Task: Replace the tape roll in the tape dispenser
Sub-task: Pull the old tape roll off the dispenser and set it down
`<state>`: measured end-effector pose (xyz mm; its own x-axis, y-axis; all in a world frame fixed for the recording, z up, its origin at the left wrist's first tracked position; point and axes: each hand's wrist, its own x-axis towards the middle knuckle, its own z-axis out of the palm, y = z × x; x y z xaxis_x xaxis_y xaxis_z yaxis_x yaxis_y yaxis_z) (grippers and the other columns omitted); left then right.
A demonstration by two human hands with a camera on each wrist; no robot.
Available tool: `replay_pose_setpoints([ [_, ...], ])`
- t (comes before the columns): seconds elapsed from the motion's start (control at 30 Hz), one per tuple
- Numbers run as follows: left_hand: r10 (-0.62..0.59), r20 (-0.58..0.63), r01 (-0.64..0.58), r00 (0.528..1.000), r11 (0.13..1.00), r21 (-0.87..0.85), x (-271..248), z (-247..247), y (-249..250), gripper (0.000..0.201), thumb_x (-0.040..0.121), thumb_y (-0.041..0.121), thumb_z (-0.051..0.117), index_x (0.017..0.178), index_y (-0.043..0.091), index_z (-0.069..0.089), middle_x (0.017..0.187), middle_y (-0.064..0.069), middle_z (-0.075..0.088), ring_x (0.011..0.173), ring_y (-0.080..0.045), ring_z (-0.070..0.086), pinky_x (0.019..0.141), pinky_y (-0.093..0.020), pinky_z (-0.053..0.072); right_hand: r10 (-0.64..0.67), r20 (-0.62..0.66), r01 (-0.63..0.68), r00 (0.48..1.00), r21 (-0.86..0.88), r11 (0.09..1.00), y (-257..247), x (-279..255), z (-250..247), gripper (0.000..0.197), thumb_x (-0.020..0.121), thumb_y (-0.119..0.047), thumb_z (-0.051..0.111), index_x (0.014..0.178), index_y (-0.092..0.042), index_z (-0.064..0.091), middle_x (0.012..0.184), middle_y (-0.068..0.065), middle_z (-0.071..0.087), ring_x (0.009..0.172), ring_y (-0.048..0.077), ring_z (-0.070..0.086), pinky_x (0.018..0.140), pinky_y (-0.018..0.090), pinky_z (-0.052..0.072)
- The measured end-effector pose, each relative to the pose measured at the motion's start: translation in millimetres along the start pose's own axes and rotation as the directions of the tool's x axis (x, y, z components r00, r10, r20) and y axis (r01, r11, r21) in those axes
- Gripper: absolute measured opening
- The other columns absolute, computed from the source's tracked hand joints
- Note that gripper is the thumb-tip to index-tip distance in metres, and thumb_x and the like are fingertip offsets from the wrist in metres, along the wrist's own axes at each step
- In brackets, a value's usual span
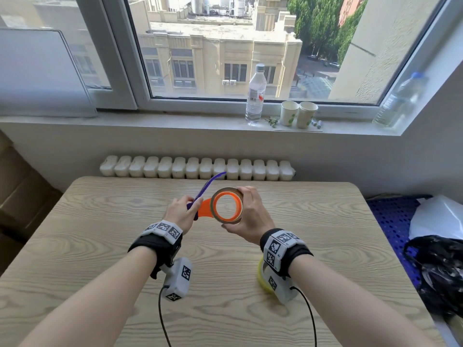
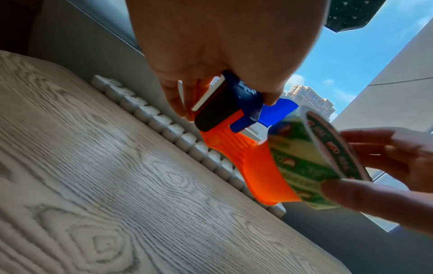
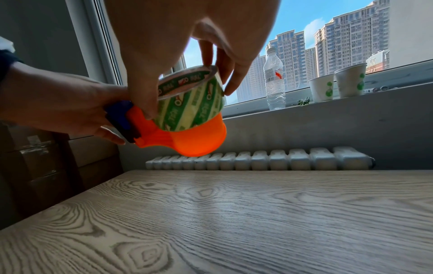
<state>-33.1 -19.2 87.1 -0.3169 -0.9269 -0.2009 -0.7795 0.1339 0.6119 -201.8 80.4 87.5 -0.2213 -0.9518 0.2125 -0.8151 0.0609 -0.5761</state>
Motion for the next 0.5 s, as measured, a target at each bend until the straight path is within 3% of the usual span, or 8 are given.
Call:
replay_pose_setpoints([
  [0.07, -0.011, -0.002, 0.011, 1.000, 1.000, -0.006, 1, -2, -4, 0.051, 0.092, 0.049, 0.040, 0.123, 0.012, 0.057, 0.121, -0.019, 0.056, 0.116, -0.031, 0.051, 0.098, -0.037, 0.037, 0.010, -0.017, -0.009, 1.000, 0.038, 0.999, 1, 0, -2, 0.096, 0.058, -0.036, 0.084, 0.133, -0.004, 0.033, 0.131, 0.009, 0.040, 0.119, 0.020, 0.044, 0.101, 0.033, 0.044],
  [0.17, -0.032, -0.018, 0.031, 0.999, 0.999, -0.041, 3, -6, -14, 0.052, 0.092, 0.050, 0.040, 0.121, 0.012, 0.059, 0.119, -0.018, 0.061, 0.113, -0.032, 0.054, 0.097, -0.038, 0.040, 0.038, -0.040, -0.035, 0.998, 0.063, 0.997, 7, -2, -3, 0.096, 0.059, -0.041, 0.083, 0.132, -0.005, 0.034, 0.130, 0.008, 0.041, 0.119, 0.018, 0.044, 0.102, 0.027, 0.040],
  [0.33, -0.082, -0.034, 0.078, 0.996, 0.991, -0.112, 3, -13, -30, 0.048, 0.091, 0.052, 0.039, 0.114, 0.017, 0.063, 0.101, -0.012, 0.071, 0.100, -0.032, 0.062, 0.084, -0.036, 0.043, 0.146, -0.090, -0.137, 0.985, 0.094, 0.986, 31, -16, -4, 0.096, 0.060, -0.045, 0.082, 0.133, -0.005, 0.035, 0.128, 0.008, 0.044, 0.119, 0.018, 0.044, 0.104, 0.024, 0.035],
  [0.5, -0.093, -0.054, 0.083, 0.994, 0.984, -0.160, 2, -14, -45, 0.045, 0.088, 0.055, 0.040, 0.097, 0.019, 0.066, 0.090, -0.010, 0.072, 0.094, -0.032, 0.065, 0.087, -0.039, 0.047, 0.259, 0.049, -0.261, 0.965, 0.041, 0.964, 52, -37, 14, 0.098, 0.060, -0.046, 0.081, 0.135, -0.006, 0.033, 0.131, 0.008, 0.042, 0.125, 0.020, 0.040, 0.108, 0.027, 0.033],
])
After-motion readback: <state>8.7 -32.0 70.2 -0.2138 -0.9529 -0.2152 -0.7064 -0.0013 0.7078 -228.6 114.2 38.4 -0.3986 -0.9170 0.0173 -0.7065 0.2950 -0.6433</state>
